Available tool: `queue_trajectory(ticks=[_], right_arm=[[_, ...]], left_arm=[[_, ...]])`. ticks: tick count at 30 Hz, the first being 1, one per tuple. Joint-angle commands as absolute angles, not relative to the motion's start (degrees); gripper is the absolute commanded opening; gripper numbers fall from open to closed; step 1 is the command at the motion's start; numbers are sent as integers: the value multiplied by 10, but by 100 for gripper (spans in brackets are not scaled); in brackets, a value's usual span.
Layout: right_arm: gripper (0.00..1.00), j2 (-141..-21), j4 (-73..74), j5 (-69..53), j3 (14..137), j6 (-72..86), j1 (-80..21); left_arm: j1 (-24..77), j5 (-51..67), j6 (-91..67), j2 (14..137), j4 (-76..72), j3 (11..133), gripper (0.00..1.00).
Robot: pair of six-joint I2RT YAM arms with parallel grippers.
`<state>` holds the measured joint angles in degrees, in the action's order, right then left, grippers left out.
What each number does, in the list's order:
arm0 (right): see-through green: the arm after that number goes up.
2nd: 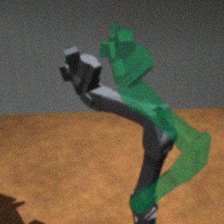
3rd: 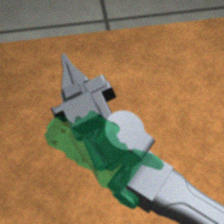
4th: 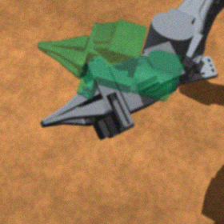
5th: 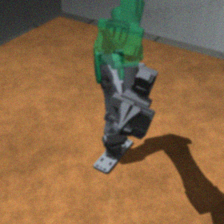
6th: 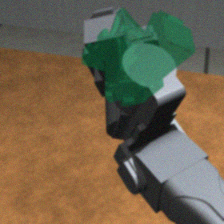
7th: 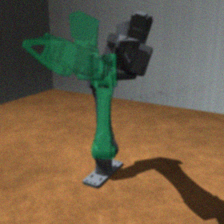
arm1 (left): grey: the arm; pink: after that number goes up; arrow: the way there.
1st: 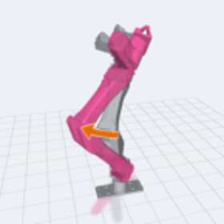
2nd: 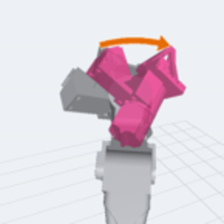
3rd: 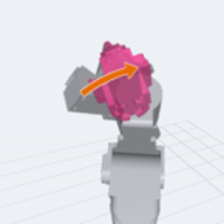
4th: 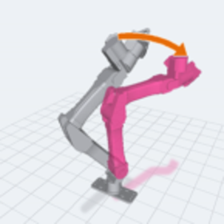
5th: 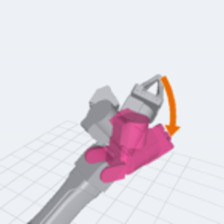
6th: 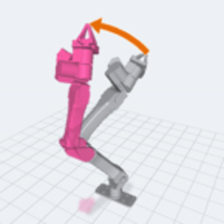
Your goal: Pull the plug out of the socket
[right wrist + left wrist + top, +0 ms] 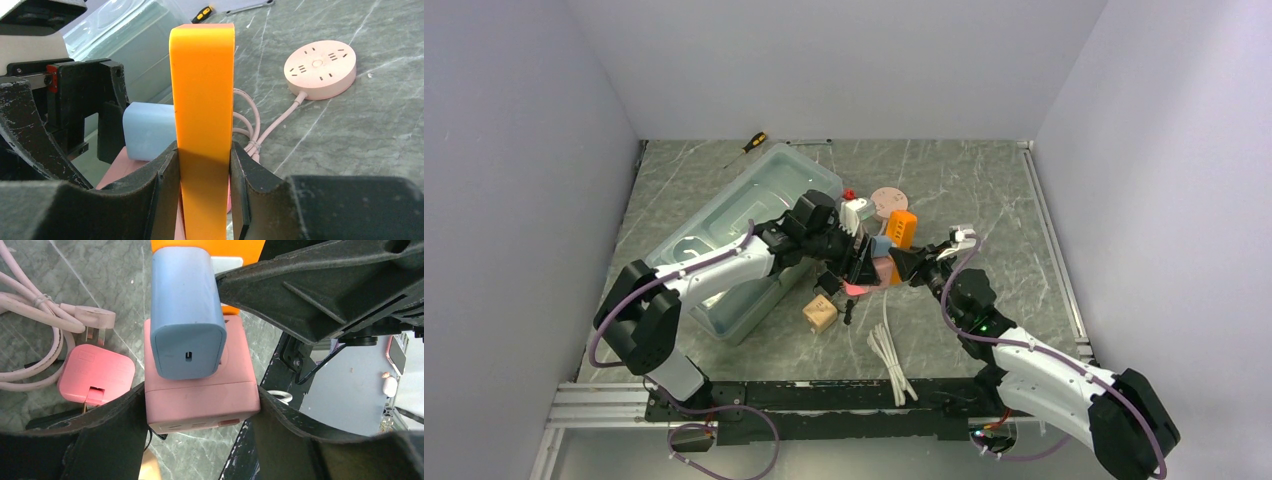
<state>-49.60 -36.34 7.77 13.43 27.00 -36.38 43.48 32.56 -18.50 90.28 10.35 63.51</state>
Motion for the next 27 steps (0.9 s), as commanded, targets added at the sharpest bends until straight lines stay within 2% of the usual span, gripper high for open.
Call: queue_trajectory(ticks=[1,7,11,22,27], right_arm=[[0,-490,-426,105,149,284,-372],[0,-489,-418,119,148,280,-374],[0,-493,-413,121,151,275,-374],[0,-511,-385,130,168,268,-373],[0,-513,-374,141,172,268,-373]], left_arm=[[441,332,-184,906,100,651,55],[448,323,-172,905,110,654,19],[453,319,-155,905,121,658,1],[488,270,-47,885,178,671,0],[488,260,-64,883,174,668,0]])
